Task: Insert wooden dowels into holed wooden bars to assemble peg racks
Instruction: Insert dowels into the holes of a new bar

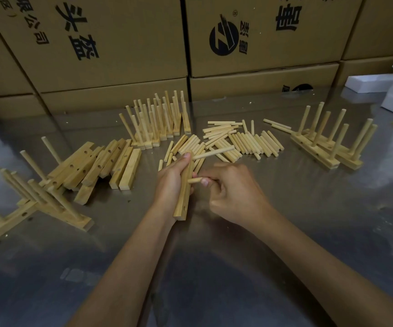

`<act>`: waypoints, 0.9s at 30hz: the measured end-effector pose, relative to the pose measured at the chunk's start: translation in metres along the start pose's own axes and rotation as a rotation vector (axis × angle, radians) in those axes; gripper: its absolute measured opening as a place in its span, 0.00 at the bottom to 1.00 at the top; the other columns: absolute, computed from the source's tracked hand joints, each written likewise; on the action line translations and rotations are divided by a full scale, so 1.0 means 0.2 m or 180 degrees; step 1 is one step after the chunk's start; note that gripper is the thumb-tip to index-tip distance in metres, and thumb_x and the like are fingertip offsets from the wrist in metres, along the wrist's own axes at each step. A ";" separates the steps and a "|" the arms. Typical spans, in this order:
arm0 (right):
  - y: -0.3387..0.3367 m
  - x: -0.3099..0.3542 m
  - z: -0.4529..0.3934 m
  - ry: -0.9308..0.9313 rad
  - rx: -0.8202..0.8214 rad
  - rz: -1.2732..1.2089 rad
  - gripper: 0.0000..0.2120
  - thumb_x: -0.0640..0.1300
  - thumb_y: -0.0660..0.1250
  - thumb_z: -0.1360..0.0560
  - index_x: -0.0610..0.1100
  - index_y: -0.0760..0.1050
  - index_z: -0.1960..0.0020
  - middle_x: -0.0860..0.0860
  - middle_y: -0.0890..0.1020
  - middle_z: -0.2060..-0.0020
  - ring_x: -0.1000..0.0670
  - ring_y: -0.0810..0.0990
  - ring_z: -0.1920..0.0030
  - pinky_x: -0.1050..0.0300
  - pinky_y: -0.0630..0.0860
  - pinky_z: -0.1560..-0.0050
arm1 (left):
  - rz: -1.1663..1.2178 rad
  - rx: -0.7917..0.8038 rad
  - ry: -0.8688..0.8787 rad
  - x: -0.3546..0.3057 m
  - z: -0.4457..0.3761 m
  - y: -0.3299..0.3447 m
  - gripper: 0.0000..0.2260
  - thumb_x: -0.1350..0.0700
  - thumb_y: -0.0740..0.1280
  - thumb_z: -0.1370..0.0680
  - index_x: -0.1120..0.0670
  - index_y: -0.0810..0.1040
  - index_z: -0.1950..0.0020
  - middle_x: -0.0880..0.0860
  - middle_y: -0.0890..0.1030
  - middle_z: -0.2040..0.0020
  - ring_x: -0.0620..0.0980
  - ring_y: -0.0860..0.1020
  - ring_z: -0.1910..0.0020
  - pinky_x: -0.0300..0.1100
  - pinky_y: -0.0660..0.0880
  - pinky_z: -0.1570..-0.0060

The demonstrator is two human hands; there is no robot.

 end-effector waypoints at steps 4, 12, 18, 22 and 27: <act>0.00 -0.01 0.01 0.0076 -0.0042 -0.0140 0.10 0.40 0.65 0.22 0.44 0.81 0.42 0.57 0.76 0.55 0.60 0.70 0.56 0.73 0.63 0.58 | 0.0108 0.0169 0.0007 -0.01 -0.01 0.00 0.12 0.44 0.69 0.22 0.50 0.85 0.46 0.51 0.83 0.63 0.45 0.82 0.66 0.38 0.76 0.68; -0.08 -0.06 -0.02 0.0627 -0.1075 -0.1408 0.08 0.35 0.67 0.23 0.44 0.76 0.46 0.51 0.76 0.54 0.57 0.73 0.57 0.68 0.70 0.55 | 0.0466 -0.0016 -0.0160 -0.03 0.00 0.02 0.14 0.47 0.68 0.20 0.57 0.82 0.45 0.52 0.79 0.66 0.46 0.76 0.71 0.36 0.72 0.73; -0.07 -0.22 -0.02 0.1285 -0.0376 -0.1327 0.11 0.31 0.62 0.24 0.43 0.79 0.50 0.47 0.80 0.51 0.53 0.76 0.53 0.73 0.70 0.56 | 0.0503 0.0093 -0.0200 -0.04 0.00 -0.01 0.14 0.47 0.67 0.19 0.58 0.81 0.49 0.53 0.78 0.65 0.44 0.74 0.72 0.35 0.71 0.73; -0.16 -0.32 -0.02 0.1353 0.0217 -0.0754 0.07 0.37 0.65 0.23 0.47 0.79 0.50 0.52 0.79 0.53 0.55 0.76 0.54 0.69 0.70 0.58 | 0.0502 0.0146 -0.0240 -0.05 0.01 -0.02 0.13 0.48 0.67 0.19 0.57 0.81 0.49 0.52 0.78 0.64 0.44 0.74 0.71 0.35 0.71 0.72; -0.24 -0.33 0.06 0.1374 0.2508 0.0088 0.17 0.62 0.77 0.36 0.55 0.78 0.53 0.57 0.75 0.51 0.57 0.74 0.51 0.60 0.70 0.55 | 0.0485 0.0150 -0.0284 -0.06 0.04 -0.01 0.14 0.48 0.67 0.19 0.58 0.80 0.43 0.52 0.78 0.64 0.44 0.75 0.71 0.34 0.72 0.73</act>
Point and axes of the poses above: each hand's wrist, its own z-axis away from the middle knuckle, its own y-axis out of the palm, x = y × z, the point moved 2 cm from there along -z, towards the middle knuckle
